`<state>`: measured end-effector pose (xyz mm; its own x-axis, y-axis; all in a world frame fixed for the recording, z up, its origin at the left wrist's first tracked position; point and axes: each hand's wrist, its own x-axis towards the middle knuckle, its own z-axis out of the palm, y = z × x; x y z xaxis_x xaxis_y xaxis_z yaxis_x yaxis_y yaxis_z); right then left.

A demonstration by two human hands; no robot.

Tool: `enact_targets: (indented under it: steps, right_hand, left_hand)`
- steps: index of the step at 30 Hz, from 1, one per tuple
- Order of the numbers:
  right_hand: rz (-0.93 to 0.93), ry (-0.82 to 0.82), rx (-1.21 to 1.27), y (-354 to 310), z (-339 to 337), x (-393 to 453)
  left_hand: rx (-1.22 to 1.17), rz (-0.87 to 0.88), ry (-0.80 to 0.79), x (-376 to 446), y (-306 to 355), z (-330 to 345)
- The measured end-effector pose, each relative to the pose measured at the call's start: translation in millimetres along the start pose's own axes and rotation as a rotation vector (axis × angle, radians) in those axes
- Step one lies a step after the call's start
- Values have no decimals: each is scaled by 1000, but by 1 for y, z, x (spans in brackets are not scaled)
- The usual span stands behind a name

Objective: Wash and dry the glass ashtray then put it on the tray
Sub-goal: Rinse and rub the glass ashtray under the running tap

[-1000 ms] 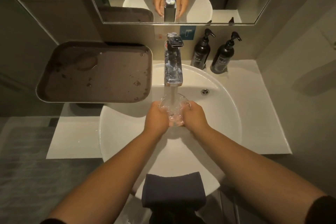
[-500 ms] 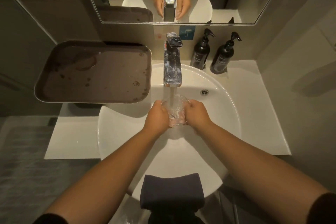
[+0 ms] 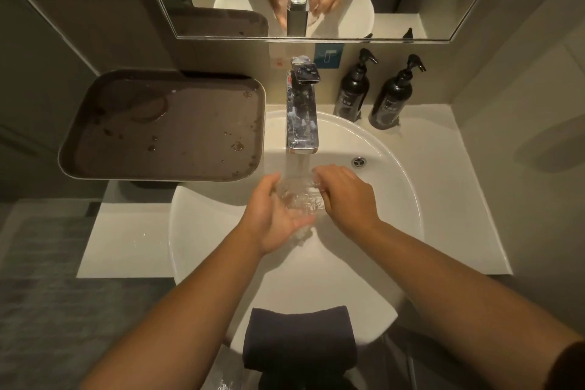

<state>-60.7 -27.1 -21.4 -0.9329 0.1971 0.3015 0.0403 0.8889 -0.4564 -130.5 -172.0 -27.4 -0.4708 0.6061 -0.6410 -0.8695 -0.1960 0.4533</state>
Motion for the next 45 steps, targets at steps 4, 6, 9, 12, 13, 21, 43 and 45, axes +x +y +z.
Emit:
enact_targets:
  steps: [4, 6, 9, 12, 13, 21, 43, 45]
  right_hand:
    - [-263, 17, -9, -1, 8, -3]
    - [-215, -48, 95, 2, 15, -7]
    - [136, -277, 416, 6, 12, -12]
    - [606, -531, 1145, 2, -3, -7]
    - [682, -548, 1319, 2, -4, -4]
    - [871, 27, 829, -20, 13, 27]
    - [896, 11, 893, -26, 24, 8]
    - [899, -55, 863, -26, 22, 10]
  left_hand:
    - [-80, -33, 100, 3, 3, 11]
    - [-50, 26, 154, 5, 4, 14]
    - [-39, 168, 181, 7, 5, 10]
    - [-3, 316, 139, 6, 5, 4]
    - [26, 340, 101, 6, 6, 1]
    - [422, 383, 174, 10, 0, 9]
    - [852, 588, 444, -1, -18, 8]
    - [882, 603, 485, 0, -15, 8]
